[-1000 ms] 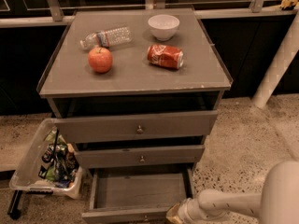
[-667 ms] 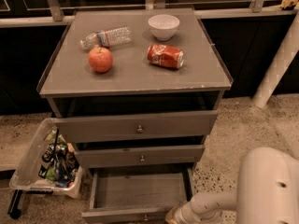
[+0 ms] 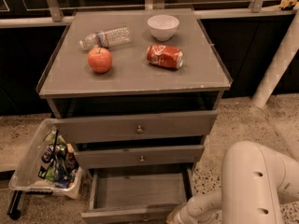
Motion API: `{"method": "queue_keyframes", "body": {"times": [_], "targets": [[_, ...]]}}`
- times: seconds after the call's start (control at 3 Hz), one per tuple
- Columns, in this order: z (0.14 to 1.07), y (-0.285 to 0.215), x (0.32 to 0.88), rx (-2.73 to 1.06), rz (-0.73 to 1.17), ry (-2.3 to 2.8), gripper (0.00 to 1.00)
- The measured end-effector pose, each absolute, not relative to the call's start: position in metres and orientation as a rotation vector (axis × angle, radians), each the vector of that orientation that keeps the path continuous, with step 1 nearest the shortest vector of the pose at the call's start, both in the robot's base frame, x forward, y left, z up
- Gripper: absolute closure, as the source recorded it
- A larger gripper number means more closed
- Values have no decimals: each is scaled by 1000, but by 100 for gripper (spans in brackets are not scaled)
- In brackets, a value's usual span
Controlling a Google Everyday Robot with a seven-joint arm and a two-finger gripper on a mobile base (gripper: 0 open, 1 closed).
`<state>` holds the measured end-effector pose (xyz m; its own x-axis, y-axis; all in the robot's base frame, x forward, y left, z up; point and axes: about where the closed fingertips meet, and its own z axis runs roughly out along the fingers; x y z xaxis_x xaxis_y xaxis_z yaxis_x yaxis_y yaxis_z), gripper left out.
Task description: Close bottom drawer
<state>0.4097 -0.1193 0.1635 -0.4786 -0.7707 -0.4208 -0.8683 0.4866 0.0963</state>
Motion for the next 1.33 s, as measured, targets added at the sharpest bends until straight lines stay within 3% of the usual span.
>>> {"method": "queue_keyframes", "body": {"times": [1.0,1.33], "targets": [[173,-113,391,-1412,451,2260,12],[189,-121,404,-1377,353,2122,0]]}}
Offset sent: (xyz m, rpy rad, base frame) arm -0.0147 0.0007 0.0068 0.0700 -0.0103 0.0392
